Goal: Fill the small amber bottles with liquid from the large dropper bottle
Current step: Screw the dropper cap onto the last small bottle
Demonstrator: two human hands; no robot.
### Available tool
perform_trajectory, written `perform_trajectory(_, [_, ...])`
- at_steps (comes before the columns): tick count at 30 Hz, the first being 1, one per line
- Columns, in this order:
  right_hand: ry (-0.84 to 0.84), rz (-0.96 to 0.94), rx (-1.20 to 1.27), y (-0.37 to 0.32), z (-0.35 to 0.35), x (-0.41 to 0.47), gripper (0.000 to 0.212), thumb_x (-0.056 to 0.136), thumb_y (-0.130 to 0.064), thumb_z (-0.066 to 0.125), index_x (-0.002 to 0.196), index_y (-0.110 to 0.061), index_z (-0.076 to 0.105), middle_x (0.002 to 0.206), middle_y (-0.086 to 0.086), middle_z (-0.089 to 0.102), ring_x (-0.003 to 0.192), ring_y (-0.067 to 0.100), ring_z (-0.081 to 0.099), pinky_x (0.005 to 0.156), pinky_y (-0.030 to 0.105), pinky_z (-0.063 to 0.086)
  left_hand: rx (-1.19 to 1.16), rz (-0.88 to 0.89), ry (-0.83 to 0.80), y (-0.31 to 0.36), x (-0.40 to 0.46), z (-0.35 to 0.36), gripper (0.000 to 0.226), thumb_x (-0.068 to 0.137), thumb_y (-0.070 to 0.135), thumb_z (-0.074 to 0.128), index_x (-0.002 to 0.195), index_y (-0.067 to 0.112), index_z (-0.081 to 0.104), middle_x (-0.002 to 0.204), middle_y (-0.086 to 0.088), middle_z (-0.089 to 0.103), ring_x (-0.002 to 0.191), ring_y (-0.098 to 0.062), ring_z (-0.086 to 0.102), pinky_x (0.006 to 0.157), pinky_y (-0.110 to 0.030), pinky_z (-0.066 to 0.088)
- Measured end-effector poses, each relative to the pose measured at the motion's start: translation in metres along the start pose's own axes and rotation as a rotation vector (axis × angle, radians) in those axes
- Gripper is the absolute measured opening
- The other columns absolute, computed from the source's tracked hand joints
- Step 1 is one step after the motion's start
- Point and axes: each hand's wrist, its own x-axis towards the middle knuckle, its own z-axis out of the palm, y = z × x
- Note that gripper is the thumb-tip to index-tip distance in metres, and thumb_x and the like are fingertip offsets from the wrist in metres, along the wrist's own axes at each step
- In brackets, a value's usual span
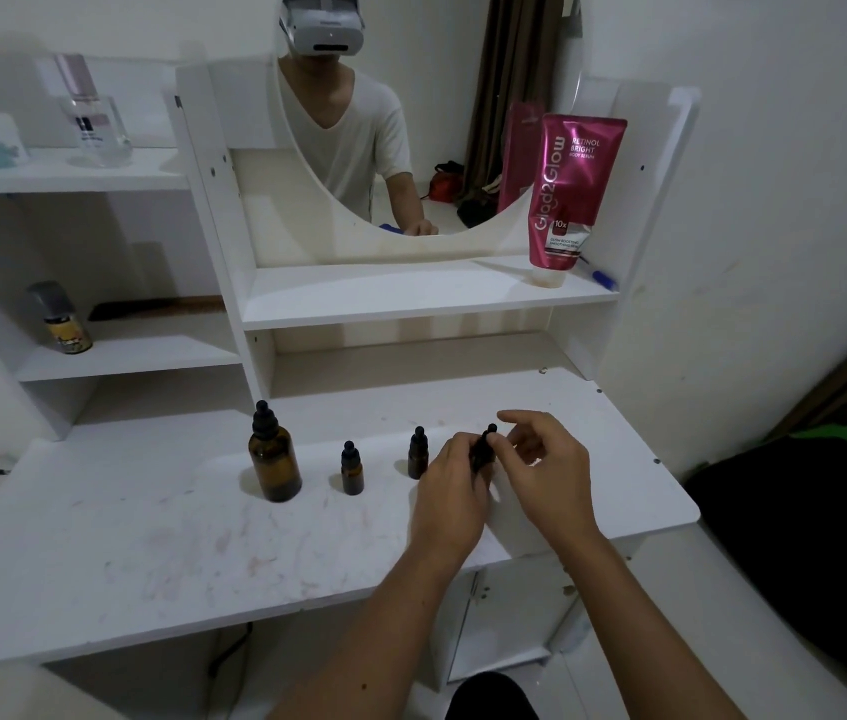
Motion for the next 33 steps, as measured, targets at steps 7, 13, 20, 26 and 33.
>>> perform_trajectory(7, [-0.053, 0.000, 0.042, -0.001, 0.005, -0.004, 0.030, 0.092, -0.004, 0.074, 0.117, -0.020, 0.074, 0.107, -0.010, 0.074, 0.097, 0.003, 0.071, 0.085, 0.013, 0.055, -0.007, 0.000, 0.012, 0.001, 0.001, 0.001, 0.016, 0.102, 0.025, 0.056, 0.118, 0.025, 0.058, 0.111, 0.010, 0.066, 0.102, -0.007, 0.064, 0.087, -0.036, 0.056])
perform_trajectory(13, [-0.015, 0.002, 0.011, 0.002, 0.002, -0.003, 0.029, 0.094, -0.009, 0.074, 0.120, -0.022, 0.072, 0.107, -0.008, 0.070, 0.096, 0.003, 0.068, 0.082, 0.011, 0.052, -0.012, -0.006, 0.012, 0.001, 0.001, 0.001, 0.018, 0.102, 0.024, 0.058, 0.120, 0.025, 0.058, 0.113, 0.011, 0.067, 0.104, -0.006, 0.064, 0.089, -0.035, 0.056])
perform_trajectory(20, [0.002, 0.031, -0.010, 0.002, 0.004, -0.005, 0.027, 0.091, -0.007, 0.077, 0.112, -0.025, 0.074, 0.088, -0.007, 0.065, 0.083, 0.008, 0.064, 0.076, 0.011, 0.050, -0.007, 0.005, 0.014, 0.000, 0.001, 0.002, 0.018, 0.102, 0.024, 0.058, 0.119, 0.023, 0.058, 0.112, 0.010, 0.067, 0.103, -0.006, 0.064, 0.087, -0.036, 0.057])
perform_trajectory(26, [-0.160, 0.074, -0.070, 0.002, 0.007, 0.002, 0.026, 0.104, -0.013, 0.059, 0.123, -0.024, 0.073, 0.095, -0.009, 0.059, 0.081, -0.006, 0.060, 0.077, 0.008, 0.044, -0.015, -0.010, 0.019, 0.002, 0.002, 0.000, 0.021, 0.102, 0.023, 0.057, 0.122, 0.021, 0.060, 0.113, 0.010, 0.068, 0.103, -0.004, 0.064, 0.090, -0.032, 0.055])
perform_trajectory(33, [-0.258, -0.005, -0.189, -0.001, 0.010, -0.007, 0.014, 0.100, -0.022, 0.064, 0.091, -0.026, 0.055, 0.093, -0.012, 0.055, 0.081, 0.005, 0.058, 0.072, 0.016, 0.043, 0.027, -0.027, 0.003, 0.004, 0.001, -0.002, 0.021, 0.098, 0.008, 0.050, 0.109, 0.022, 0.061, 0.099, 0.010, 0.067, 0.087, -0.007, 0.064, 0.078, -0.033, 0.056])
